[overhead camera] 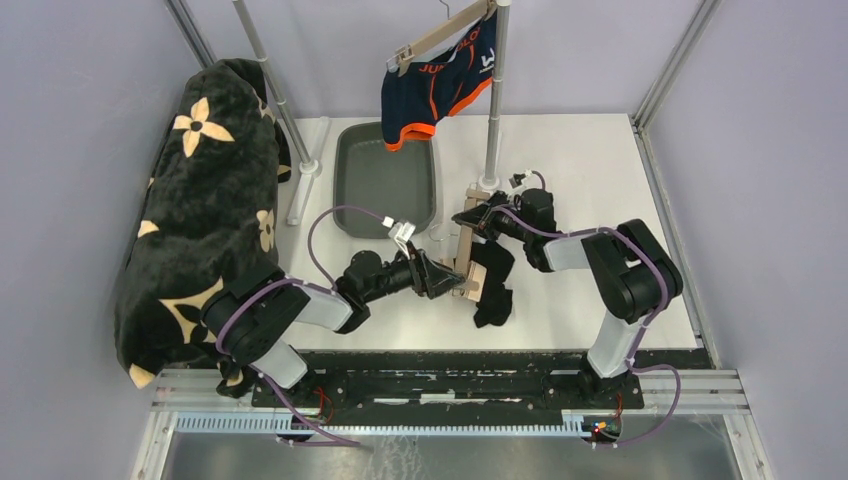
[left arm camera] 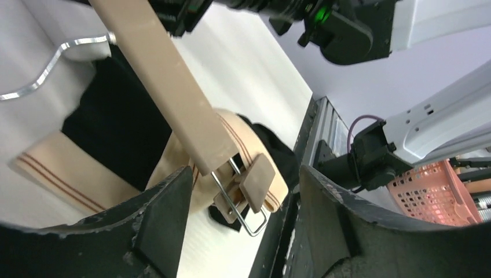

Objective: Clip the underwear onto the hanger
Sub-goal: Open the clamp at the hanger.

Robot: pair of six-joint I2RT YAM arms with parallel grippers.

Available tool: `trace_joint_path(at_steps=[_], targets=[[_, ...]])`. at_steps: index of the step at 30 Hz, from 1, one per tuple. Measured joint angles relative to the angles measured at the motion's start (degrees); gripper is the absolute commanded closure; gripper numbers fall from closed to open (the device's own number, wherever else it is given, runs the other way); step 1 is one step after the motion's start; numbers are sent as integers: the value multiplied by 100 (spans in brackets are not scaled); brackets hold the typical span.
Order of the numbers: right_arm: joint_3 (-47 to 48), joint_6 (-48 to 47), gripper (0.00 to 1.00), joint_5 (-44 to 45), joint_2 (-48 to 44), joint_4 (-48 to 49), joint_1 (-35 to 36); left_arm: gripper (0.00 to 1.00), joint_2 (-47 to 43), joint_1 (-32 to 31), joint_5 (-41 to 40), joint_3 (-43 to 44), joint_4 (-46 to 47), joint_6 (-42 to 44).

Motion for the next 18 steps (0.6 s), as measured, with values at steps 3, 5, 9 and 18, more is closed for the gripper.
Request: trace_joint_path(at_steps=[3,5,9,18], targets=[[-35,-55,98,-98,-20,-17,-133,19,-76,59,-133,155,-55,-4],[-37,-188,98,-170,-125,-227,-258,15,-262,144,-208,197,-173,-2],[0,-721,100,-411,-592,-922,-442,7,-890,538,-448,317,-715,26],[470,-1954,99,-1510,-1034,-2258,-328,8,-616,1268,-358,1526,-1700,216]])
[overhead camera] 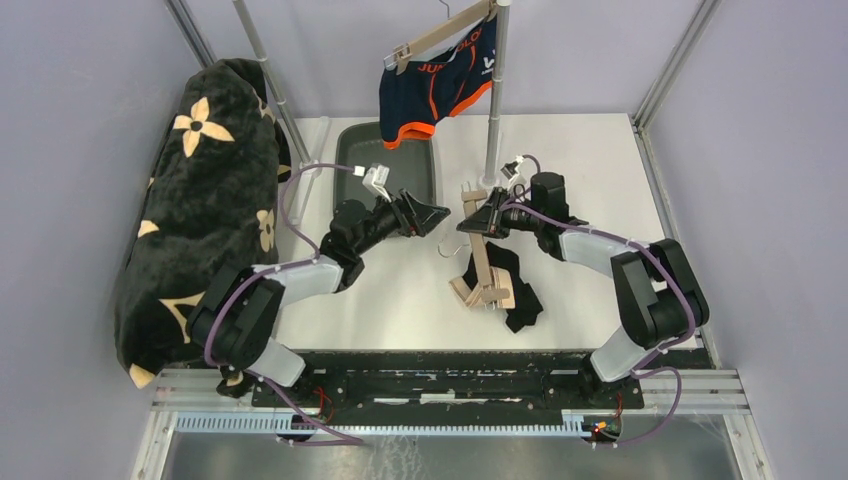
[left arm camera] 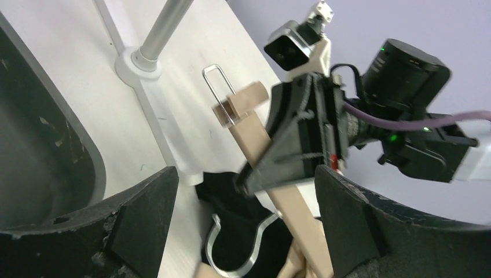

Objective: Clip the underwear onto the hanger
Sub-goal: Open the clamp at the hanger.

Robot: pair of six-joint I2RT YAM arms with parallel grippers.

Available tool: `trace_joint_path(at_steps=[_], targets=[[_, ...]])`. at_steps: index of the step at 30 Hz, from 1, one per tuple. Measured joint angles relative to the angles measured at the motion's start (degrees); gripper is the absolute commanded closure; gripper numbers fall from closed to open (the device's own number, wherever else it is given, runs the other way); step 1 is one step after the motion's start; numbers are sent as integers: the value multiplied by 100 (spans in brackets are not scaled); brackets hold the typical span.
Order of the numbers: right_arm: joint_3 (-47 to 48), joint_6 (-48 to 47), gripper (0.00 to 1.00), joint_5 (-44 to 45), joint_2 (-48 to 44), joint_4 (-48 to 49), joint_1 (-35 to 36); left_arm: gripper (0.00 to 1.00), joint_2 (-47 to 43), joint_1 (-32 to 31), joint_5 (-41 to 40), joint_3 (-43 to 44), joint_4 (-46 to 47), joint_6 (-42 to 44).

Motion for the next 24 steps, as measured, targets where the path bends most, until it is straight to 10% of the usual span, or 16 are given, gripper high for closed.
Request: trace_joint_path(at_steps=[24], targets=[[302,-205,99,-920,256,-101,800,13,1283,105,935,396,1386,-654]])
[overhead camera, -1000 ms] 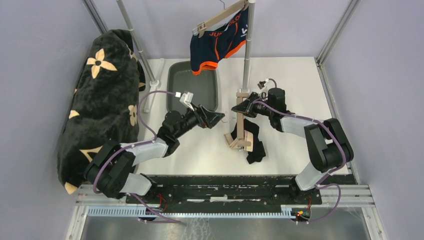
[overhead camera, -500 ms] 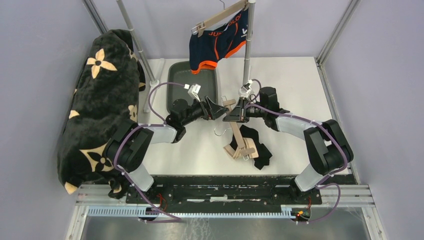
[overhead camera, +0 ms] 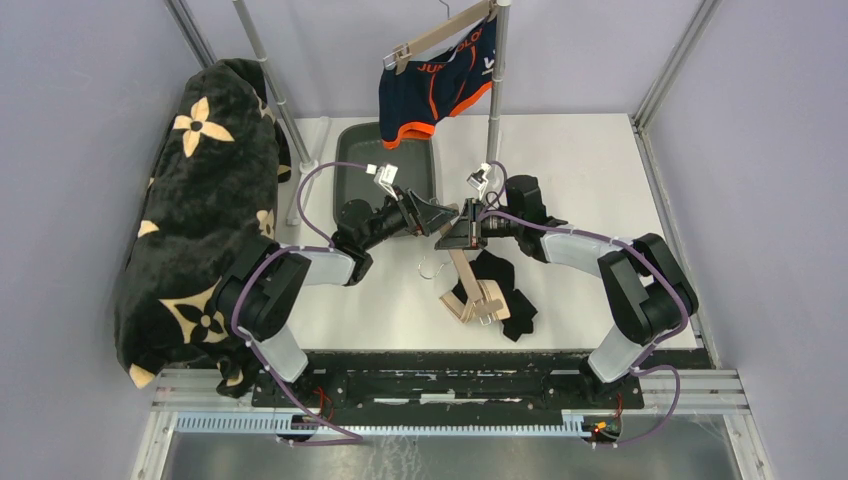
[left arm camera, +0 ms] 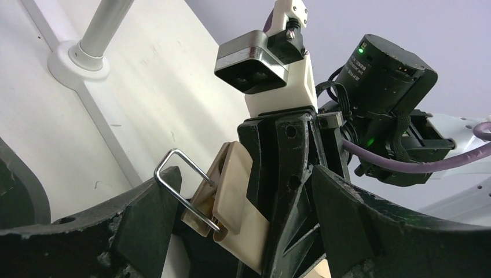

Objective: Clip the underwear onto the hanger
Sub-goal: Open the clamp at the hanger.

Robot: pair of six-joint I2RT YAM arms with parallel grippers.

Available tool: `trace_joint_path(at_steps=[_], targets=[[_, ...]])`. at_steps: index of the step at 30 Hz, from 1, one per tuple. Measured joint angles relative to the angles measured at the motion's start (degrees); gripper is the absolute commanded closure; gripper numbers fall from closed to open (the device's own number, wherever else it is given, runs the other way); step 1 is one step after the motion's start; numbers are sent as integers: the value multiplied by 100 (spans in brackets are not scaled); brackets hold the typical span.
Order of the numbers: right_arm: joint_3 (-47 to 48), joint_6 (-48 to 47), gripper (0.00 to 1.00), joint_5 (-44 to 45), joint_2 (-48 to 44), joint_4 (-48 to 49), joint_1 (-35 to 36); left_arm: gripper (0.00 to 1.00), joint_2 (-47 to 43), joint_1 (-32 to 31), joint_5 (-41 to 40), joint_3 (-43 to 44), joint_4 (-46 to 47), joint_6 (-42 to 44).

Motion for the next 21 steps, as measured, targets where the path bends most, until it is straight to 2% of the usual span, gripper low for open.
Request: trace_joint_path(at_steps=[4,7,14,16,17,20,21], targets=[[0,2,99,-9,0,11,0,19,70,0,0,0,109,-101],[0,0,99,-24,0,17,0,29,74,0,0,0,120,-120],[0,-24,99,-101,0,87,0,63,205,44,-55,-2,170,-188],[0,-42,99,-92,0,125,0,80,238,55,-48,-2,258,-289],[0,-59,99,-96,0,136,-2,93,240,55,-50,-4,293,-339],[0,-144,59,-116,0,227,-4,97,247,105,-7,-46,538,-586],[0,-168,48,-114,0,258,-7,97,247,120,13,-63,623,-662]])
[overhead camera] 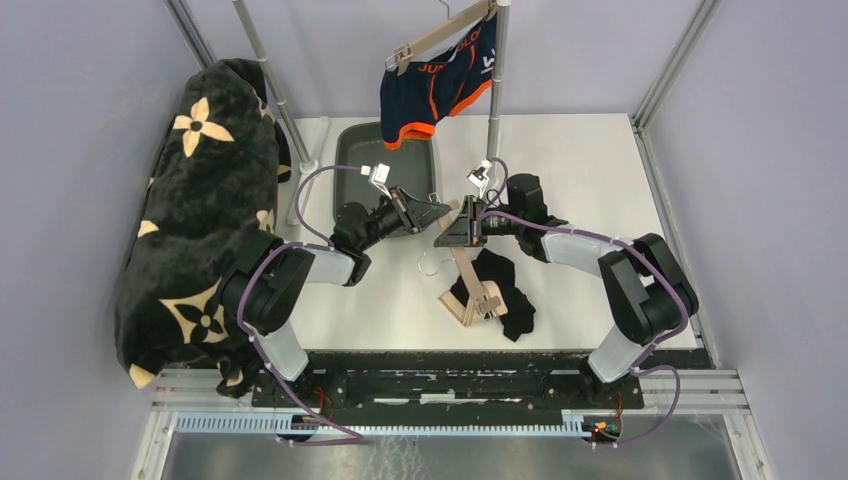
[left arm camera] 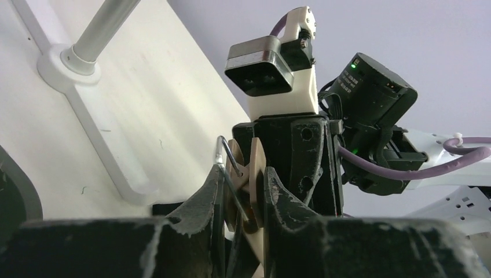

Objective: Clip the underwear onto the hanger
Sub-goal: Open the clamp at the hanger.

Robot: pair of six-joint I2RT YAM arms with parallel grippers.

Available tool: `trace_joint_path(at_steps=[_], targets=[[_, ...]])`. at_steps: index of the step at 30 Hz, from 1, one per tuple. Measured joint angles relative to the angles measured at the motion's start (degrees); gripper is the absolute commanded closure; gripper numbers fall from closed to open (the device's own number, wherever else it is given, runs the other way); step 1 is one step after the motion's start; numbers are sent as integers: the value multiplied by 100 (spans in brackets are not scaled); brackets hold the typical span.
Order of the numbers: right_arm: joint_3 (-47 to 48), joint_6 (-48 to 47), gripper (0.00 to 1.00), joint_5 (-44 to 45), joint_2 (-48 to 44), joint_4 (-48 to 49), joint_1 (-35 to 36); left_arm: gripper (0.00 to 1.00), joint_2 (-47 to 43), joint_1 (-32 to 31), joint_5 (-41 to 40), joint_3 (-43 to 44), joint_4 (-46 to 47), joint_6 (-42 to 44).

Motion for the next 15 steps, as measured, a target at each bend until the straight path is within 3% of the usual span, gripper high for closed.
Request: trace_joint_path(at_steps=[5,15], targets=[[0,-94,24,326,-120,-407,4,97,4,9,13,-79,240,-15],[4,-1082,12,1379,-1652,-2312,-450,97,-227,262,107,-186,-420,59]])
